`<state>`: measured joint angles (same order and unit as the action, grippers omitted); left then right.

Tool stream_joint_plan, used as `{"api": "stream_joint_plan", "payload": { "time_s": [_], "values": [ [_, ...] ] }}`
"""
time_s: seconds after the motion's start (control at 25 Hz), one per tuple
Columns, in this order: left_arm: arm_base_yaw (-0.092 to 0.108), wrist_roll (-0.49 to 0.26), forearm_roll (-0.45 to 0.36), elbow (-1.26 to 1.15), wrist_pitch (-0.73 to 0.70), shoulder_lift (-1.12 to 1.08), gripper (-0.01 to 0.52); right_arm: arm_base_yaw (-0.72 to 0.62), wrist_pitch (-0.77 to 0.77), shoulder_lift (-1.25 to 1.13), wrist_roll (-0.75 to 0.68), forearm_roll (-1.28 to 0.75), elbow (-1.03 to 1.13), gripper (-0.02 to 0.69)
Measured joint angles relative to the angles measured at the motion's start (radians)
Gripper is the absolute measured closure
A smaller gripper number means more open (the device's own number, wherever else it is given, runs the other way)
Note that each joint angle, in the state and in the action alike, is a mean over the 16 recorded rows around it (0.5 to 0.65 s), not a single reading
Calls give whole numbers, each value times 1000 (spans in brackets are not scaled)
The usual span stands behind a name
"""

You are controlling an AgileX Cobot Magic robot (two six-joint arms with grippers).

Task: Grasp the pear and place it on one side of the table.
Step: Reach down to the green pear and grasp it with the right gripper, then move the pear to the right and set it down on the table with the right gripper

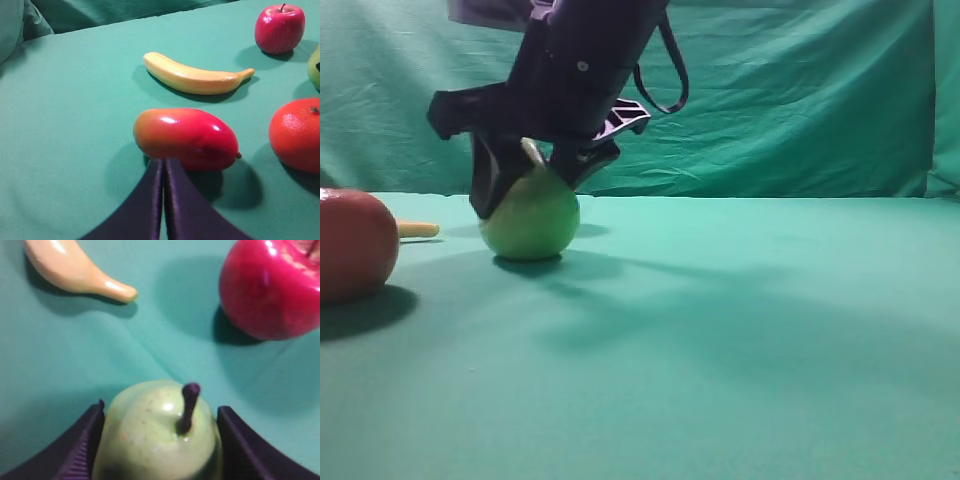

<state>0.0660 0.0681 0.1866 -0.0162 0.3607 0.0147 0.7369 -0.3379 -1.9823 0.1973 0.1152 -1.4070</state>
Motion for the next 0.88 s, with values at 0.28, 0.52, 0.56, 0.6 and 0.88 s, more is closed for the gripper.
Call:
{"api": "stream_joint_plan", "payload": {
  "time_s": [0.28,0.52,0.56,0.6,0.88],
  "values": [
    [0,0,0,0,0,0,514,-149,-66,210,-8,0,118,252],
    [0,0,0,0,0,0,514,-287,-9,378,-10,0,358,252],
    [0,0,0,0,0,0,514,-306,15,395,-10,0,405,252],
    [0,0,0,0,0,0,514,-322,42,410,-10,0,451,252],
    [0,0,0,0,0,0,514,-387,235,426,-10,0,690,252]
  ]
}}
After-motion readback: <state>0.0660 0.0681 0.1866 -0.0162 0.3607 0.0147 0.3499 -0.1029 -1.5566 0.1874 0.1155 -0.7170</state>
